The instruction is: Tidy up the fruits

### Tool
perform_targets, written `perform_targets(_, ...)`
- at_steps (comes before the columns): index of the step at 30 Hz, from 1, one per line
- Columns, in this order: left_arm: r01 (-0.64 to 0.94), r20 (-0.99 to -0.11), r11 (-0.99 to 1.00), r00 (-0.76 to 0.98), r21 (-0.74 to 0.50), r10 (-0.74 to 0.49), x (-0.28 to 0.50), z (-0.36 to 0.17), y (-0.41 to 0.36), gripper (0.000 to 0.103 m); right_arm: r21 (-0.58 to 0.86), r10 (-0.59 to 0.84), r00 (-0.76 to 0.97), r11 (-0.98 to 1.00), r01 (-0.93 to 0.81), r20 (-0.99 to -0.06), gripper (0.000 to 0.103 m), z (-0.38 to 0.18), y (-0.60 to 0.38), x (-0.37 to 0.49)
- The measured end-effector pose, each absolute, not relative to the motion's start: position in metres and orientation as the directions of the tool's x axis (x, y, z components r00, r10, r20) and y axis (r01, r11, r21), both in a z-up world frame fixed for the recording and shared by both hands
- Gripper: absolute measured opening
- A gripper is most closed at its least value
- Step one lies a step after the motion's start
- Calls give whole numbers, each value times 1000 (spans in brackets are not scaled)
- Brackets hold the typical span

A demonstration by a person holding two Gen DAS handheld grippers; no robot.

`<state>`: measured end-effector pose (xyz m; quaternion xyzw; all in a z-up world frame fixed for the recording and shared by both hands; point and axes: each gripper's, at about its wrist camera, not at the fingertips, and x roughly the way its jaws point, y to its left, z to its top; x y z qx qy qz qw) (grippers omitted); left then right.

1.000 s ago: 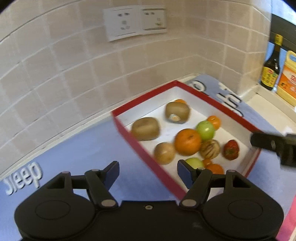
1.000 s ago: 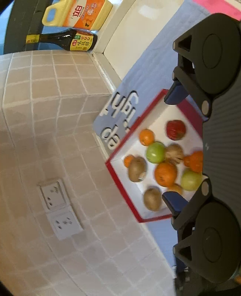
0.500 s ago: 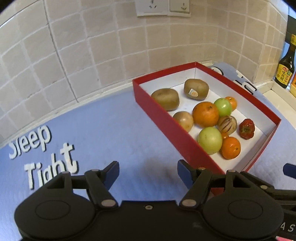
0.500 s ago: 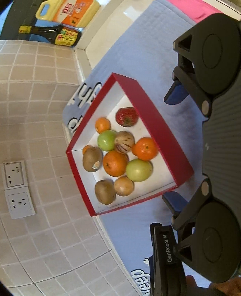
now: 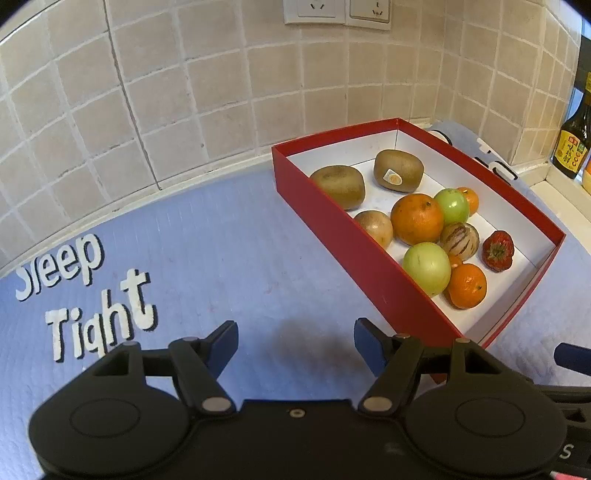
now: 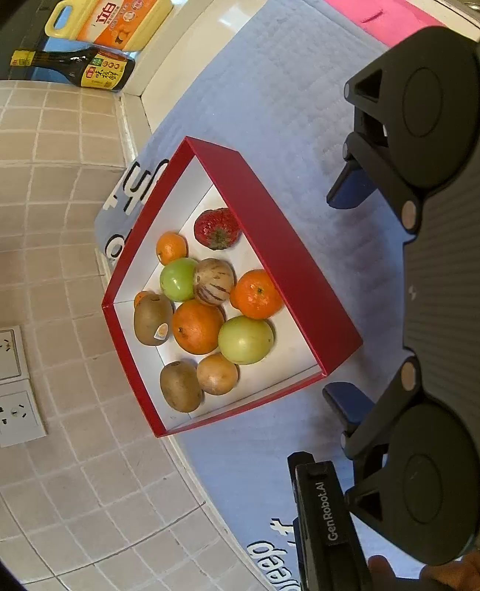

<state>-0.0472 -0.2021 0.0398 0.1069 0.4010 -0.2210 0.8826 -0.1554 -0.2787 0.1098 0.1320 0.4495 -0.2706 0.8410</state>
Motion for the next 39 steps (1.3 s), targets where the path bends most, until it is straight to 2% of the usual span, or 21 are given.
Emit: perform_targets(39,470,-754,883,584,9,-303,-51,39,-200,87,-29,-334,427,814,580,-840,101,107,-277,-160)
